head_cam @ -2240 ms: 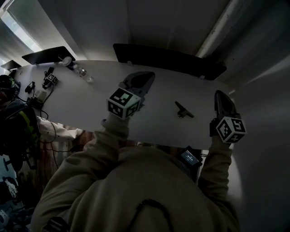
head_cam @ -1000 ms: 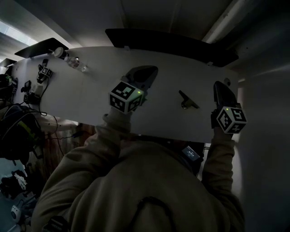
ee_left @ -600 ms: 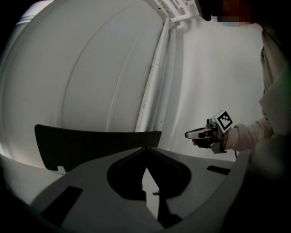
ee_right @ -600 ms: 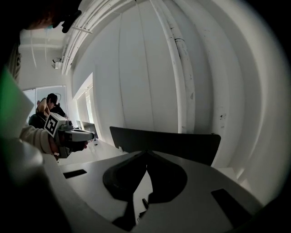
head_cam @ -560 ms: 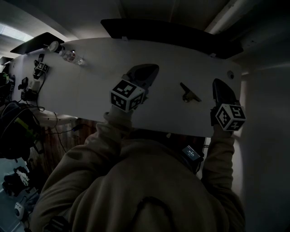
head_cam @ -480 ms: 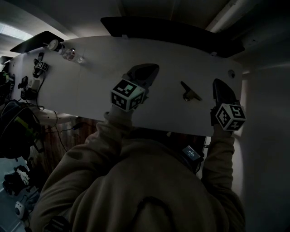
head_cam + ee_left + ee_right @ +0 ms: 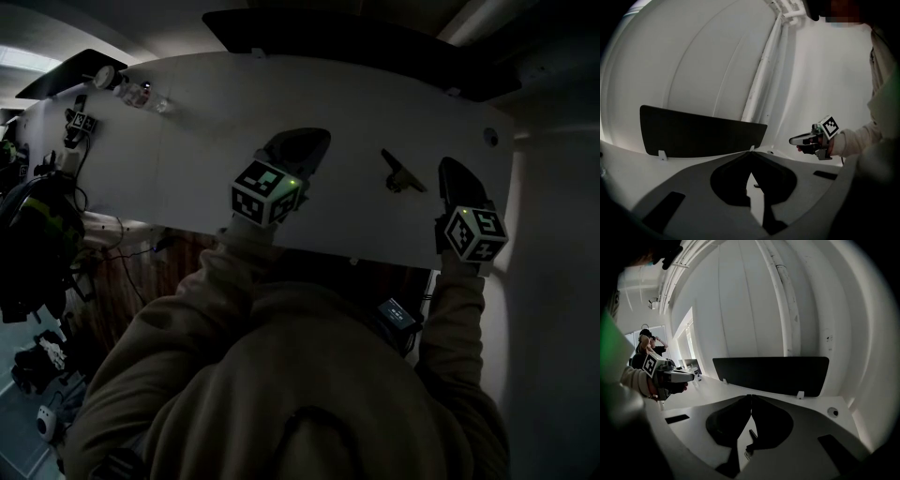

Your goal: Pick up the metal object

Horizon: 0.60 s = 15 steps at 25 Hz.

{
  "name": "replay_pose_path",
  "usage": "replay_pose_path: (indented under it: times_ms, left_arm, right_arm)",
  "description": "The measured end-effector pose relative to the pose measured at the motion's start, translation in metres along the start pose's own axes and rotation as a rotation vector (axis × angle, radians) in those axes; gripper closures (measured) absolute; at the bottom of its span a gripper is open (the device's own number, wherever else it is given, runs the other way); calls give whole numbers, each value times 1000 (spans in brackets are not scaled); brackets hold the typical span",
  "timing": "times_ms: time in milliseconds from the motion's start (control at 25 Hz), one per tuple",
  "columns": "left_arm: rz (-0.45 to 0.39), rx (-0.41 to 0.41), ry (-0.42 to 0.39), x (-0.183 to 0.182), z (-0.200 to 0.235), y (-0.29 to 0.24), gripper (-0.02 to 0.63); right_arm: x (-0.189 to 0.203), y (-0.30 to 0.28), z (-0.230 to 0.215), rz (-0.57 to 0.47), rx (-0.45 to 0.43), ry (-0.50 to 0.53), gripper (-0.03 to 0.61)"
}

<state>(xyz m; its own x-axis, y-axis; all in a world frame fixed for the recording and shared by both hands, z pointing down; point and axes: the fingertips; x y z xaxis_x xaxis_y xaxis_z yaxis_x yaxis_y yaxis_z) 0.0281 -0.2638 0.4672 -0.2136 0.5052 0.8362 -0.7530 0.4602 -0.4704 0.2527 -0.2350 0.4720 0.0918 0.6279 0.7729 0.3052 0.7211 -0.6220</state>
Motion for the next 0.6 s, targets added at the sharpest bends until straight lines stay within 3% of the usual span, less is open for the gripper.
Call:
replay_pose_path:
  times_ms: [600]
  left_arm:
    - [83,29,67,65,-4,-12,614]
  right_arm:
    - [58,-27,15,104,-12,1,558]
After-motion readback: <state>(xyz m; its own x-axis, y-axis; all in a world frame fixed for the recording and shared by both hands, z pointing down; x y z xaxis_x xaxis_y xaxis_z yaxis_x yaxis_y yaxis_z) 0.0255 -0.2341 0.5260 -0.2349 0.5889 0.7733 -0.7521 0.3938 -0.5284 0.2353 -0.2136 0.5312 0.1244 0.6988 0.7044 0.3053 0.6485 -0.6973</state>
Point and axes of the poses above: the fingertips, and each gripper's own axes: y backward along the fingers, z to its left, x out of its underside, and after that the axes turned 9 degrees about z, right-handed
